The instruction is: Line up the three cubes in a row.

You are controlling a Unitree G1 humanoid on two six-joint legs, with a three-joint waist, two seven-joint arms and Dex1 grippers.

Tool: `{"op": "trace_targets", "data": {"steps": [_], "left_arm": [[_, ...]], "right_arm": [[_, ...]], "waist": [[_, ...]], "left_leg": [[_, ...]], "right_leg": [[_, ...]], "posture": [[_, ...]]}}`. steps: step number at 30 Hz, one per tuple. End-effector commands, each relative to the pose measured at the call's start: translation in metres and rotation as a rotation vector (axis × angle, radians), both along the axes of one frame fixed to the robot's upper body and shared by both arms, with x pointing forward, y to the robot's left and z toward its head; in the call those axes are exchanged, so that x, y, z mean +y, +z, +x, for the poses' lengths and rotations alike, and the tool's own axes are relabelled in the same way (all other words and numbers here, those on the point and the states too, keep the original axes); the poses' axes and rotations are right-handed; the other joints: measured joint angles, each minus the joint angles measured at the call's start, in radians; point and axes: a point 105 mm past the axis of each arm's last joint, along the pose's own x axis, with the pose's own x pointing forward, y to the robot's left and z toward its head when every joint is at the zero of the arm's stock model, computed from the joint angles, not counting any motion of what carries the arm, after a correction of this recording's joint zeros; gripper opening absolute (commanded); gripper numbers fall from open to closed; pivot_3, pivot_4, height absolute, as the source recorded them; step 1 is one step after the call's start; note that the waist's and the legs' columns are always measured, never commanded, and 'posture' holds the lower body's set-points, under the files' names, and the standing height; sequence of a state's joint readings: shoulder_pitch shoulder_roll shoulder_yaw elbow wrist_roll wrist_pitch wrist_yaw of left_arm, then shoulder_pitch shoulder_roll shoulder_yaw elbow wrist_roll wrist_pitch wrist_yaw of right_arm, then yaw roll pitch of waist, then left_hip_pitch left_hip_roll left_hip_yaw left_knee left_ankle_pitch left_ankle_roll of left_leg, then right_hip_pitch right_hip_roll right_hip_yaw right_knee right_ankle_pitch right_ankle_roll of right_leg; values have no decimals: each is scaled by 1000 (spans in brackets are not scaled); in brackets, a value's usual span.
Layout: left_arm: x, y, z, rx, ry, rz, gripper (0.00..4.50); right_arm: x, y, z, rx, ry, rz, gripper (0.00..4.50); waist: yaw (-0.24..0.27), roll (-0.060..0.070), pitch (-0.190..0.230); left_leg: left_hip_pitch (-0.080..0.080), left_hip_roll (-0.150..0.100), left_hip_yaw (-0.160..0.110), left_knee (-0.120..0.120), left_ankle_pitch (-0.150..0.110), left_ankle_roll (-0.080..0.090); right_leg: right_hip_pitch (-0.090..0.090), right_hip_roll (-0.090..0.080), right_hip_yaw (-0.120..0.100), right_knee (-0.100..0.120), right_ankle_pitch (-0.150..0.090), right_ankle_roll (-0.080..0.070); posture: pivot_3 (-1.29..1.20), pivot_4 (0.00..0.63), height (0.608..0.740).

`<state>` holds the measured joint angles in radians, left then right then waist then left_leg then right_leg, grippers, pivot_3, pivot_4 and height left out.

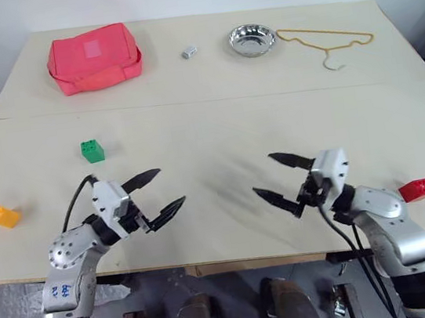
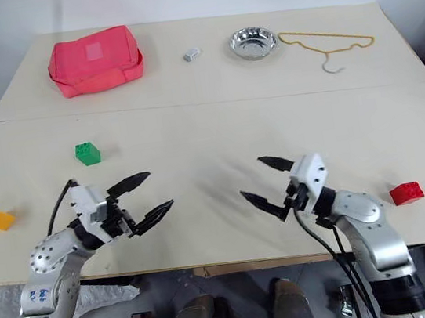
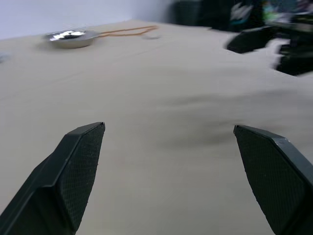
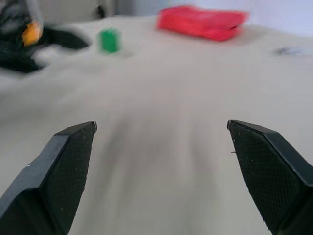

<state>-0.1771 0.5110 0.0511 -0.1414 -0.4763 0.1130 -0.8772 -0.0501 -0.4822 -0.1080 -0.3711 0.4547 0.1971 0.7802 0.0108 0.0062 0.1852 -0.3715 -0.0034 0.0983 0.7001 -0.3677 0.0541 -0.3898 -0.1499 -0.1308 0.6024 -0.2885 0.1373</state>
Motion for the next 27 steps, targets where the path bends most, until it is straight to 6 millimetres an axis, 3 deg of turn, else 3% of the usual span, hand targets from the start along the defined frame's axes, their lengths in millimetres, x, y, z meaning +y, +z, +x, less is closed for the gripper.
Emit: {"op": "trace_targets", "data": {"steps": [1,4,5,7,9,14,16,19,23,27], "left_arm": [[-20,6,-5,-16,-133,8,4488],[-63,-2,-4,-47,-364,102,4488],[-70,-4,-5,-58,-407,124,4488],[-81,-7,-1,-89,-432,149,4488],[-89,-12,3,-107,-453,159,4488],[-100,-20,-2,-143,-511,177,4488],[-101,-21,-3,-143,-518,174,4488],[-99,-22,-3,-133,-514,170,4488],[-96,-18,2,-131,-467,130,4488],[-97,-16,-1,-85,-482,96,4488]], "right_arm": [[-23,26,-10,-56,-110,2,4500],[-92,45,-24,-80,-394,-74,4500],[-105,48,-30,-80,-449,-93,4500],[-133,49,-44,-72,-564,-128,4500],[-179,43,-65,-30,-755,-175,4500],[-241,22,-112,132,-995,-216,4500],[-254,9,-126,250,-1025,-234,4500],[-258,3,-135,371,-1003,-245,4500],[-256,24,-121,477,-989,-185,4500],[-252,20,-107,635,-980,-202,4500]], "waist": [[1,0,0],[21,2,-1],[35,3,-1],[39,1,-2],[38,1,-2],[29,1,-2],[24,2,-2],[14,3,-3],[3,7,-5],[10,7,-5]], "left_leg": [[0,0,1,0,0,0],[0,0,1,-1,0,0],[-1,-1,1,-1,0,1],[-1,-2,3,-1,0,1],[-1,-1,4,-2,0,1],[1,-1,7,-3,0,1],[1,1,7,-3,0,1],[1,1,7,-3,0,2],[2,1,8,-2,-1,3],[2,2,5,-1,-1,3]], "right_leg": [[0,0,0,0,0,0],[-1,0,0,0,0,0],[-1,0,0,0,0,0],[0,0,0,-2,0,1],[0,1,1,-5,0,1],[-1,4,3,-6,0,1],[0,3,4,-5,0,1],[-1,2,5,-5,1,1],[-1,1,8,-3,1,1],[-1,-1,10,-3,1,1]], "posture": [[0,150,740],[0,150,740],[0,150,740],[0,150,740],[0,150,740],[0,150,740],[0,150,740],[0,150,740],[0,150,740],[0,150,740]]}}
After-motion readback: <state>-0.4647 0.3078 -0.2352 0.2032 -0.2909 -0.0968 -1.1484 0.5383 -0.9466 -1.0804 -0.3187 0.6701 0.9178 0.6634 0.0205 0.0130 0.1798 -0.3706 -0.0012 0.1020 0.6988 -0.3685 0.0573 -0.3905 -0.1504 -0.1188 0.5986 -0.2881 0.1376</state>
